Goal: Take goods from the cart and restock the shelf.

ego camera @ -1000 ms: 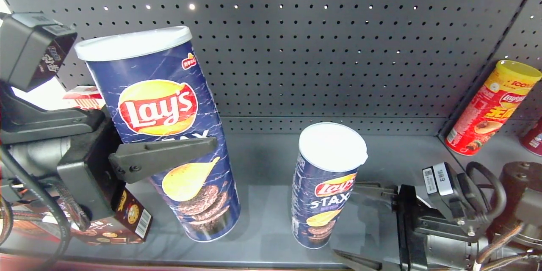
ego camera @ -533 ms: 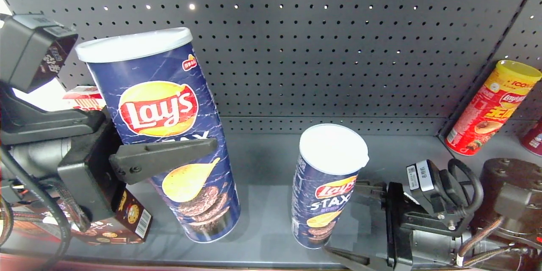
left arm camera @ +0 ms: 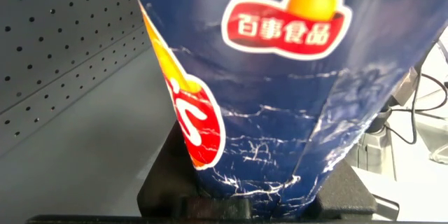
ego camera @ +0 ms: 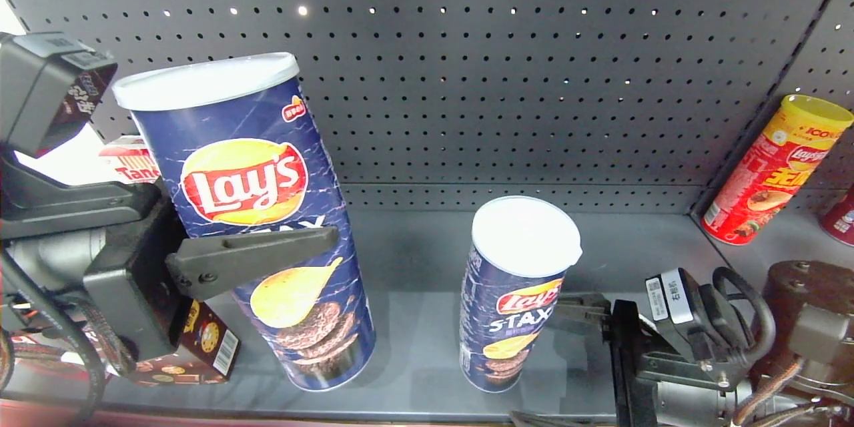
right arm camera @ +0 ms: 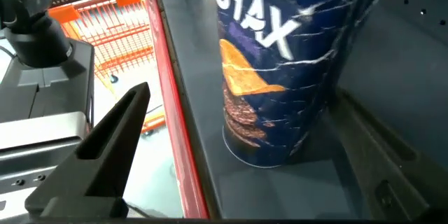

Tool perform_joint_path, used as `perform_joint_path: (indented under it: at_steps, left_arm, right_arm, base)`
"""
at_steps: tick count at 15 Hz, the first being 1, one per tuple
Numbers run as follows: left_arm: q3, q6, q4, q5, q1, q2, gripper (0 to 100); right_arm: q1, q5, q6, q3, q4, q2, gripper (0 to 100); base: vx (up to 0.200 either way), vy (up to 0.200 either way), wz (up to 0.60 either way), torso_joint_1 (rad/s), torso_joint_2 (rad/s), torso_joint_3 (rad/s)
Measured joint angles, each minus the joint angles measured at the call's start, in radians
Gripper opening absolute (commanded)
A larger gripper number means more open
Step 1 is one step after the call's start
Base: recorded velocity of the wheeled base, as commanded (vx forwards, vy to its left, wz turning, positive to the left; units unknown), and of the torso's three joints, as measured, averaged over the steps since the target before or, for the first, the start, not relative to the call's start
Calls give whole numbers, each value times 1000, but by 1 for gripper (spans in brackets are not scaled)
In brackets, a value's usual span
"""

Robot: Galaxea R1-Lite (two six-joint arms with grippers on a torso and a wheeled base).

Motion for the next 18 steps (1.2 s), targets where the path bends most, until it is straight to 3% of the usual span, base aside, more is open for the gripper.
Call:
perform_joint_path:
  at_steps: [11, 18]
  left_arm:
    - [5, 0, 0, 0, 0, -6, 0]
    - [22, 0, -1, 1, 0, -19, 0]
  right_arm:
    - [13, -6, -1, 50, 1, -38, 100]
    - [-191, -22, 1, 124, 14, -214, 100]
  base:
    - [0, 0, 0, 0, 0, 0]
    - [0, 0, 0, 0, 0, 0]
